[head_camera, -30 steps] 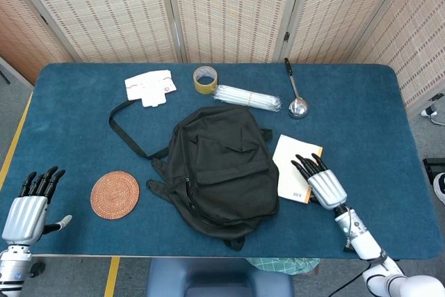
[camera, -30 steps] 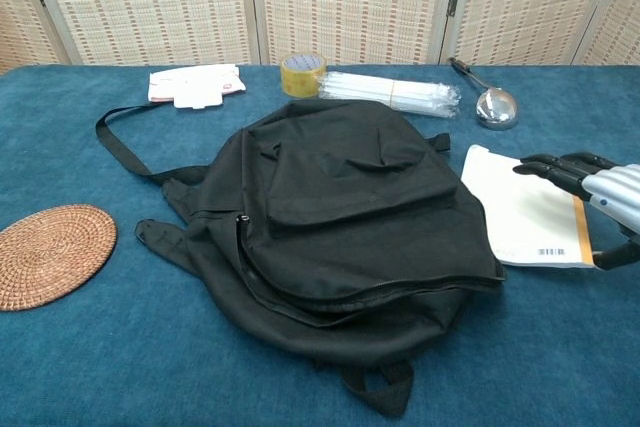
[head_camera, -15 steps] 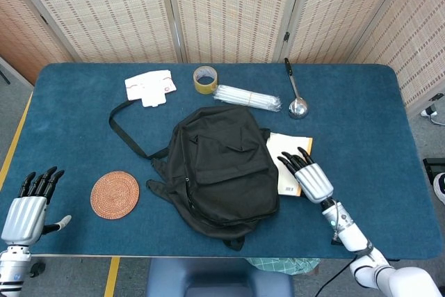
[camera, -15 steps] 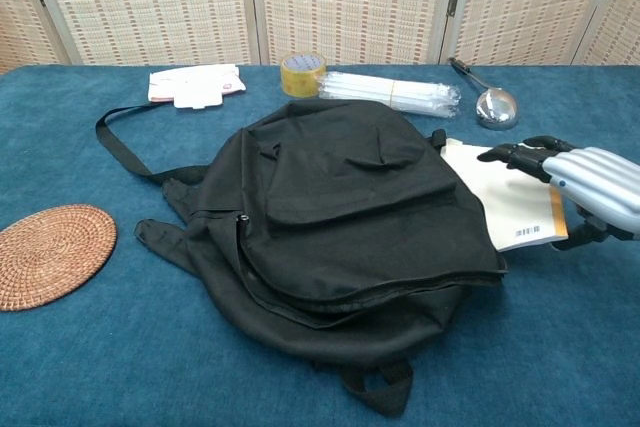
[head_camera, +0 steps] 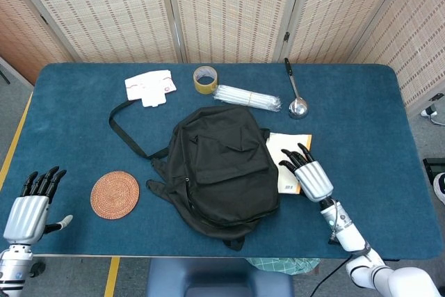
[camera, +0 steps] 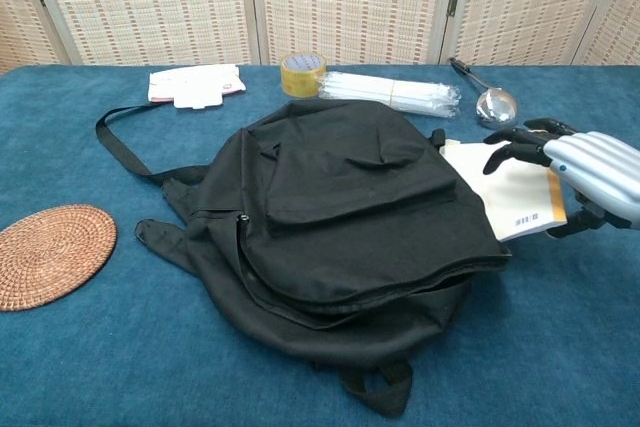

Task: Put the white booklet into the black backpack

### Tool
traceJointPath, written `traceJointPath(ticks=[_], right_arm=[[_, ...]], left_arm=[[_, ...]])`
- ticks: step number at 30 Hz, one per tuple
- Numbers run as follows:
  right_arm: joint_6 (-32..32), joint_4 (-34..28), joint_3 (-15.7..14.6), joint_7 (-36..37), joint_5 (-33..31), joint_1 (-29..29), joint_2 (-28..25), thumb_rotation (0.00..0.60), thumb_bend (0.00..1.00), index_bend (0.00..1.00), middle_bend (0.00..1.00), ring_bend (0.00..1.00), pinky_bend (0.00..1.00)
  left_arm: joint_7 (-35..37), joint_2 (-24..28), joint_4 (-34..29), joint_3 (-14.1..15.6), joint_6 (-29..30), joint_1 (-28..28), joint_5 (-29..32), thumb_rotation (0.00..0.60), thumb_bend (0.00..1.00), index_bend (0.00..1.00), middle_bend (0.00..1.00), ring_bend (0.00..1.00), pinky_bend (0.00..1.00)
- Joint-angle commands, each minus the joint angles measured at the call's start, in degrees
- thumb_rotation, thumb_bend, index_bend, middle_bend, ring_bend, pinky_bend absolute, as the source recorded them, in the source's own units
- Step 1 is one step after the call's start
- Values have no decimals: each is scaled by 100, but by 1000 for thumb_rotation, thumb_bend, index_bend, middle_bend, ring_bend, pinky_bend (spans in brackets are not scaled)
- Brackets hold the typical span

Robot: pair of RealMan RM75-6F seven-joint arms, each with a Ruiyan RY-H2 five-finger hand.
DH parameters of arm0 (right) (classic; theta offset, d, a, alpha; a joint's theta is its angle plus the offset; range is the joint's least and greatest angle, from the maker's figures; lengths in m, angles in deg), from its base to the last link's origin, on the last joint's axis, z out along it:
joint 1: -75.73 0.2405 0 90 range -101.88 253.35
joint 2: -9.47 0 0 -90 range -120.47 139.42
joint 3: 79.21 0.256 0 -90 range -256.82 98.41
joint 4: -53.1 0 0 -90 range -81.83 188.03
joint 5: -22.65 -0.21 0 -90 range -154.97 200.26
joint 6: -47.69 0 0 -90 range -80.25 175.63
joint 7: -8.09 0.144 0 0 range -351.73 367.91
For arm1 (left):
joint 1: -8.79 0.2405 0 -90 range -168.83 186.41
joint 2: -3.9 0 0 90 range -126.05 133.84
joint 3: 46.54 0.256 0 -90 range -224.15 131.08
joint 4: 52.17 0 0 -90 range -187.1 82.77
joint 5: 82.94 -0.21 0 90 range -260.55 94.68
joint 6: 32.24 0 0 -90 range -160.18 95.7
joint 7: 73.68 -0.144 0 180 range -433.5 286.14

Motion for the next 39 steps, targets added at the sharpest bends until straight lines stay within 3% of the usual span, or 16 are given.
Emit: traceJointPath(ticks=[1, 12, 18, 22, 27, 39], right_arm=[[-51, 50, 1, 41, -4, -16, 32, 600, 315, 378, 202, 222, 63], [-93, 297, -35, 181, -11, -40, 123, 600, 314, 541, 294, 282, 119], [-168, 416, -46, 238, -1, -50, 151, 600, 314, 610, 334, 314, 148], [-251, 482, -48, 237, -2, -82, 149, 600, 320, 642, 353, 330, 157], [-424, 540, -51, 262, -7, -170, 87, 600, 422, 671, 371, 347, 175], [-1246, 415, 117, 81, -54, -393, -360, 600, 569, 716, 390, 377, 216]], left_arm=[[-18, 2, -12, 3, -12, -7, 0, 600, 204, 128, 99, 137, 70], [-98, 12, -68, 11, -55, -33, 8, 600, 215, 128, 99, 137, 69], [-123, 34, -109, 16, -103, -54, 24, 600, 272, 128, 99, 137, 65], [-111, 72, -135, 43, -159, -83, -14, 600, 362, 128, 99, 134, 62], [25, 179, -173, 85, -304, -168, -110, 600, 484, 133, 99, 119, 54], [259, 373, -170, -50, -665, -654, -469, 600, 542, 147, 98, 119, 53]])
